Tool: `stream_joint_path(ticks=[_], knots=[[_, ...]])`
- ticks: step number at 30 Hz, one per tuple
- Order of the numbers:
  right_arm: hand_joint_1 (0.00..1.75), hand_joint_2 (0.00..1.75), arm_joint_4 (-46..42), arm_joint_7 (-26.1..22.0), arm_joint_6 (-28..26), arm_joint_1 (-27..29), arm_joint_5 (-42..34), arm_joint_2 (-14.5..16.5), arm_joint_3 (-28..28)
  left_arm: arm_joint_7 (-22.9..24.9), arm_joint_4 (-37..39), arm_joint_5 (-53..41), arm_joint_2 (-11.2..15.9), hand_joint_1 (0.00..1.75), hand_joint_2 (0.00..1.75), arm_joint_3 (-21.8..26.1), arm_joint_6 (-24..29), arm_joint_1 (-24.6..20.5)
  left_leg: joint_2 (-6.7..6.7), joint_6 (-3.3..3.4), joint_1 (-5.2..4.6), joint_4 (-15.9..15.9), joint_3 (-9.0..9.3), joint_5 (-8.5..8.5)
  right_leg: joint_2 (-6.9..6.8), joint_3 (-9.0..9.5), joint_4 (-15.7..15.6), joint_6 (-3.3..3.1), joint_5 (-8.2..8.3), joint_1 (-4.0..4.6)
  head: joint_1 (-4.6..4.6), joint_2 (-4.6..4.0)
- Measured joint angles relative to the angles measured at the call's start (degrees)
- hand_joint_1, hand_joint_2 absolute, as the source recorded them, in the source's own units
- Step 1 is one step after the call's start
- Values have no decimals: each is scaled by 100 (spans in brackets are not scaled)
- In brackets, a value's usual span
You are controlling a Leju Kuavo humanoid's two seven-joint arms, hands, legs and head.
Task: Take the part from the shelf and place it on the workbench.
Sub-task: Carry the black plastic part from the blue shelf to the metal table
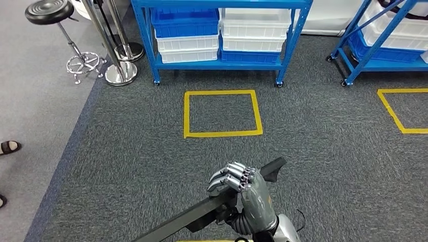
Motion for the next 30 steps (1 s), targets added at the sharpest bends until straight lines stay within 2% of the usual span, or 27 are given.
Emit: stream_joint_path(ticks=[2,3,5,7,8,9,10,11,13,14,15,17,19,21,22,23,24,25,26,28,29,30], knots=[[175,175,-7,-11,13,7,12,2,-19,-39,-2,2,-4,0,0,-22,14,16,12,143,-10,-94,-12,3,-1,-20,9,75,74,-11,1,0],[175,175,-9,-14,31,12,10,2,-27,-46,-2,2,-7,0,0,-27,27,25,24,196,-6,-101,-35,53,8,-43,52,108,32,-23,2,0],[175,175,-11,-14,88,21,-27,3,-39,-51,-2,1,-13,0,0,-38,51,30,69,285,6,-114,-113,158,33,-184,431,166,-303,-48,2,0],[175,175,-12,-15,129,30,-81,4,-51,-56,-2,1,-15,0,0,-55,69,31,115,315,-1,-107,-212,235,45,-402,1121,211,-765,-53,1,0],[175,175,-12,-16,144,38,-107,4,-60,-58,-2,-1,-16,0,0,-63,75,38,144,312,-5,-101,-257,267,46,-447,1370,223,-889,-54,1,0],[175,175,-11,-20,161,47,-131,4,-70,-59,-2,-2,-17,0,0,-72,83,47,181,305,-9,-93,-295,296,45,-403,1463,226,-927,-53,1,0],[175,175,-12,-24,179,54,-152,4,-80,-61,-2,-4,-19,0,0,-79,88,53,222,295,-11,-84,-324,319,37,-236,1320,217,-861,-52,1,0],[175,175,-13,-27,195,59,-165,4,-88,-63,-2,-4,-22,0,0,-88,94,55,263,284,-12,-77,-338,335,2,33,975,194,-728,-47,1,0],[175,175,-20,-34,215,57,-173,4,-100,-68,-2,-5,-32,0,0,-112,104,56,344,246,-29,-61,-354,353,-174,541,205,116,-549,1,0,0],[175,175,-24,-39,221,58,-173,4,-108,-71,-2,-5,-36,0,0,-124,109,54,386,221,-39,-55,-359,358,-238,667,-19,76,-517,30,0,0],[175,175,-28,-43,228,61,-172,4,-114,-76,-2,-5,-39,0,0,-134,112,51,432,191,-49,-55,-361,366,-262,700,-116,43,-521,56,0,0],[175,175,-41,-47,238,77,-166,5,-127,-102,-2,-1,-43,0,0,-152,113,36,506,130,-53,-59,-360,365,-167,677,-155,-21,-472,48,0,0],[175,175,-55,-47,254,81,-149,13,-136,-141,-2,4,-45,0,0,-169,113,27,367,77,-42,128,-438,197,-76,667,-216,-99,-408,10,-1,0],[175,175,-58,-48,280,80,-139,20,-142,-164,-2,8,-45,0,0,-174,113,33,127,45,-24,745,-708,-185,13,633,-238,-154,-362,0,-2,0],[175,175,-58,-48,292,82,-139,22,-143,-167,-2,10,-46,0,0,-174,112,43,66,36,-18,1131,-879,-360,67,605,-230,-164,-348,6,-2,0],[175,175,-58,-48,297,85,-139,23,-144,-168,-2,11,-46,0,0,-175,111,54,38,30,-15,1415,-1004,-448,130,580,-216,-165,-337,12,-2,0],[175,175,-58,-48,298,87,-139,24,-144,-168,-2,12,-47,0,0,-175,111,62,25,30,-14,1513,-1040,-422,198,557,-195,-162,-329,16,-2,0],[175,175,-58,-48,298,89,-139,25,-145,-169,-2,13,-47,0,0,-175,111,66,11,36,-13,1381,-968,-286,269,539,-168,-155,-325,16,-2,0],[175,175,-58,-48,298,90,-139,27,-145,-169,-2,13,-46,0,0,-175,111,66,-36,47,-9,1049,-800,-79,336,524,-136,-148,-326,15,-2,0],[175,175,-58,-49,298,89,-139,31,-146,-171,-2,13,-44,0,0,-175,112,66,-260,80,3,338,-463,196,457,475,-61,-114,-332,17,-2,0],[175,175,-58,-49,298,89,-139,33,-148,-171,-2,13,-43,0,0,-176,112,65,-344,96,3,132,-376,247,510,444,-34,-81,-326,16,-1,0],[175,175,-58,-50,297,91,-139,34,-150,-171,-2,13,-43,0,0,-176,113,66,-383,113,-1,58,-352,241,563,415,-21,-42,-311,15,-1,0]])
